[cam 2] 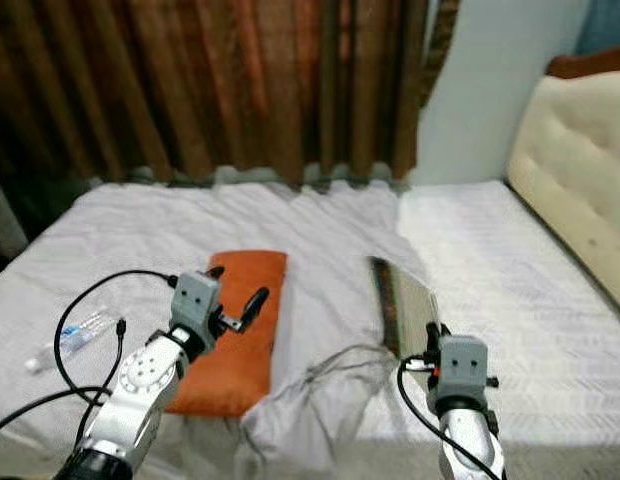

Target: Clean up the room

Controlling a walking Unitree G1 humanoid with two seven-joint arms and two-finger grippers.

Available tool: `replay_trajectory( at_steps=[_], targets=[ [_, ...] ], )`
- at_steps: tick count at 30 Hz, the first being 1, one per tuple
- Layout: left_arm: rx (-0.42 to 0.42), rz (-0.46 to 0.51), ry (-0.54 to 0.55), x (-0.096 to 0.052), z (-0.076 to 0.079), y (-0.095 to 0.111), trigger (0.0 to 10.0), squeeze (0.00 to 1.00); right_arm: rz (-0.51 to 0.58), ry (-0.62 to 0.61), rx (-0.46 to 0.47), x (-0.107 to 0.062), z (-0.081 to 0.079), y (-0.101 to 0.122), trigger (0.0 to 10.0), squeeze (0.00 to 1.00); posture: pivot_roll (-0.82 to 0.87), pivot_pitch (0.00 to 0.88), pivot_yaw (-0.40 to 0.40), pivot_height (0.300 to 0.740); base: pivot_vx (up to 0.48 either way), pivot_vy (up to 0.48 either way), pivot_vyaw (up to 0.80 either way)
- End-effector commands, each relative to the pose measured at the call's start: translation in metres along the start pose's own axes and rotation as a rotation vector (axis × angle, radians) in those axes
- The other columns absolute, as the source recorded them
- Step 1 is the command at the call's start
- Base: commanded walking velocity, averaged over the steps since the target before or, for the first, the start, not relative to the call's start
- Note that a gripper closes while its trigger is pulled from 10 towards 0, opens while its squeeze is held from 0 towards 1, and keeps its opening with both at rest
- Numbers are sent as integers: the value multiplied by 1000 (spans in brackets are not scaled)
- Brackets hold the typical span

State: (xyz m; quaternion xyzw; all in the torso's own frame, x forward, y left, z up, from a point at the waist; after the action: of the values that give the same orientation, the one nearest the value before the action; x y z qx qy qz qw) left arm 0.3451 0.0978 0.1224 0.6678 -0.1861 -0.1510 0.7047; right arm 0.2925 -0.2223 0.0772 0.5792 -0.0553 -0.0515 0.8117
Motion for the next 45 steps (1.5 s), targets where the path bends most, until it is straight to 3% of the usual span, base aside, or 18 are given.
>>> replay_trajectory(
  at_steps=[1, 4, 9, 15, 26, 29, 34, 38, 39, 40, 43, 45],
  targets=[
    [-6, -14, 19, -2, -9, -3, 10000, 0, 73, 3, -10, 4, -2, 20, 0, 0, -89, 0, 43, 740, 262, -398, -788],
    [-29, -17, 38, -5, -10, -8, 10000, 0, 51, 20, -15, 1, -2, 15, 0, 0, -88, 0, 20, 740, 262, -398, -608],
    [-149, -6, 150, -12, -22, -19, 10000, 0, 38, 89, -28, 1, -9, 13, 0, 0, -83, 0, -21, 740, 298, -374, 0],
    [-137, -4, 170, -17, -18, -26, 10000, 0, 12, 158, -27, 1, -11, 10, 0, 0, -70, 0, -91, 740, 323, -350, 0],
    [-93, -8, 149, -16, -19, -23, 10000, 0, 10, 195, 51, 12, -24, 14, 0, 0, -52, 0, -67, 740, 329, -346, 0],
    [-90, -4, 145, -16, -20, -21, 10000, 0, 18, 266, 99, 14, -33, 19, 0, 0, -55, 0, -52, 740, 334, -341, 0],
    [-76, -5, 133, -17, -19, -20, 10000, 0, 1, 495, 357, 25, -57, 40, 0, 0, -62, 0, -36, 740, 341, -334, 0],
    [-14, -13, 132, -18, -19, -18, 10000, 0, -44, 597, 417, 37, -62, 42, 0, 0, -46, 2, -29, 740, 110, 0, 0],
    [11, -5, 100, -23, -17, -12, 10000, 0, -104, 636, 480, 47, -63, 34, 0, 0, -12, 72, -14, 740, 0, 0, 0],
    [14, -6, 82, -25, -16, -9, 10000, 0, -133, 647, 520, 49, -64, 30, 0, 0, -12, 72, -14, 740, 0, 0, 0],
    [1, -30, 51, -40, -21, -3, 10000, 0, -288, 712, 719, 47, -77, 7, 0, 0, 49, 154, 16, 740, 0, 0, 0],
    [16, -45, 30, -51, -24, 2, 10000, 0, -374, 760, 730, 36, -91, -10, 0, 0, 82, 190, 24, 740, 0, 0, 0]
  ],
)
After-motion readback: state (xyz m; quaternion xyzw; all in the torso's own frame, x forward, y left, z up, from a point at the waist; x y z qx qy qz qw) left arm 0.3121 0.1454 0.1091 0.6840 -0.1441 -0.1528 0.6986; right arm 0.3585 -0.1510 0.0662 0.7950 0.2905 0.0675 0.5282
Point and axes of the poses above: a point about 5 cm out from each wrist's last joint towards the gripper, its own x axis pointing out of the wrist towards the gripper, its own y axis along the axis of the wrist's last joint, z = x × y, the point moved 3 cm from there along x, pointing out of the wrist towards the gripper, and after that the axes turned 12 degrees about -x, right-handed, at the moved point
